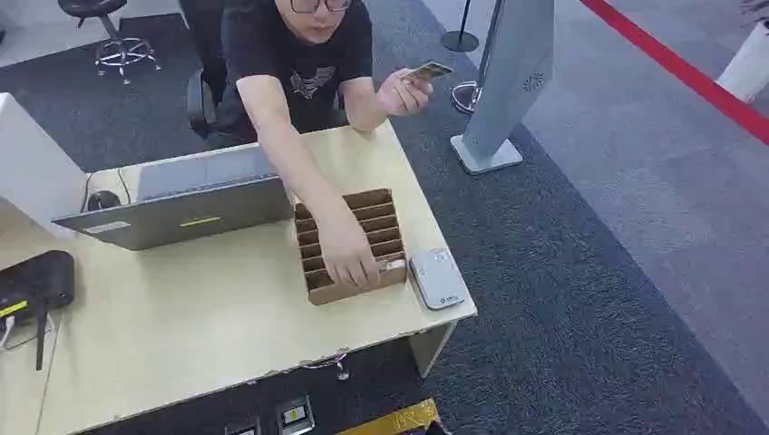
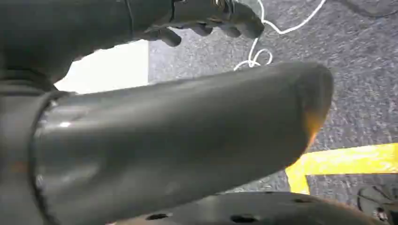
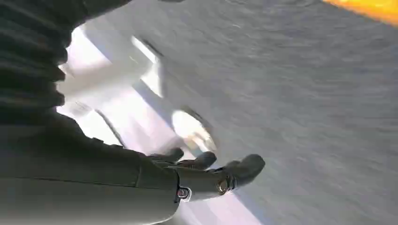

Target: Pass the card to the sensor for recognition and then transmit it.

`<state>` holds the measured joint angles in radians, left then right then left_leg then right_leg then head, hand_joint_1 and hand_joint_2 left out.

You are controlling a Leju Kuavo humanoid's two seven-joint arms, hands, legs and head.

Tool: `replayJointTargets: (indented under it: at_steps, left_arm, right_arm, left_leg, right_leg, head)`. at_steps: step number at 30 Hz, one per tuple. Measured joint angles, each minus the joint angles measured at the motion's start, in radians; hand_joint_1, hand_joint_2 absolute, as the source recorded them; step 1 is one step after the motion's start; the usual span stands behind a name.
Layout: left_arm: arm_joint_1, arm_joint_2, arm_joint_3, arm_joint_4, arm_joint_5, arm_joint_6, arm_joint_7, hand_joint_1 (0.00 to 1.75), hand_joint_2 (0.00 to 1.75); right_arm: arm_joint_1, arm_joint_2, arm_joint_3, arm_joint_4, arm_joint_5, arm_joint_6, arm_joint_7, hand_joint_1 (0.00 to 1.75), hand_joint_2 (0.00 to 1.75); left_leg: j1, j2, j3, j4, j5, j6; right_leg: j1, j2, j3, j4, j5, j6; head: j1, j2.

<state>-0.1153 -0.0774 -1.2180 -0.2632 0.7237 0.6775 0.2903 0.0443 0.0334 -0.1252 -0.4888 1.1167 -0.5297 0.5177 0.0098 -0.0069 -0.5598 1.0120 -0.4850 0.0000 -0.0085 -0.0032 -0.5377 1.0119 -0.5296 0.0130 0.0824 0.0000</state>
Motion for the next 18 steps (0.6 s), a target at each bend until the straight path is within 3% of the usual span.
replayJointTargets:
  at_steps: [2, 4, 5, 8, 18]
  left_arm:
    - [0.001, 0.003, 0.0, 0.0, 0.01, -0.002, -0.001, 0.0, 0.0]
    - [0.004, 0.005, 0.0, 0.001, 0.02, -0.001, -0.001, 0.0, 0.0]
    - [0.005, 0.006, 0.0, 0.001, 0.026, 0.001, -0.001, 0.0, 0.0]
    - [0.001, 0.006, 0.0, 0.001, 0.053, 0.01, -0.004, 0.0, 0.0]
    - [0.001, 0.004, 0.002, 0.001, 0.074, 0.018, -0.018, 0.0, 0.0]
  right_arm:
    - [0.044, -0.086, -0.007, -0.078, -0.131, 0.011, 0.089, 0.0, 1.75]
    - [0.084, -0.149, 0.0, -0.16, -0.216, -0.039, 0.165, 0.0, 1.75]
    - [0.088, -0.162, 0.008, -0.181, -0.219, -0.077, 0.173, 0.0, 1.75]
    - [0.056, -0.178, 0.029, -0.185, -0.187, -0.155, 0.177, 0.0, 1.75]
    - [0.009, -0.198, 0.048, -0.185, -0.111, -0.164, 0.18, 0.0, 1.75]
  left_leg:
    - [-0.001, -0.003, 0.0, 0.0, -0.001, 0.002]
    - [-0.001, -0.001, -0.002, 0.0, -0.001, 0.002]
    - [-0.001, 0.004, -0.002, 0.0, -0.002, 0.002]
    - [-0.001, 0.009, 0.002, 0.0, -0.003, 0.003]
    - [0.0, 0.006, 0.002, 0.0, -0.002, 0.002]
  right_leg:
    - [0.0, -0.003, 0.002, 0.0, 0.0, 0.0]
    - [-0.001, -0.001, 0.001, 0.0, 0.001, 0.001]
    - [-0.001, 0.004, 0.0, 0.0, 0.002, 0.001]
    - [-0.001, 0.009, 0.0, 0.0, 0.002, 0.001]
    - [0.001, 0.005, 0.001, 0.0, 0.002, 0.001]
  head:
    - [0.007, 0.0]
    - [0.009, 0.0]
    - [0.009, 0.0]
    - [0.007, 0.0]
    - [0.008, 0.0]
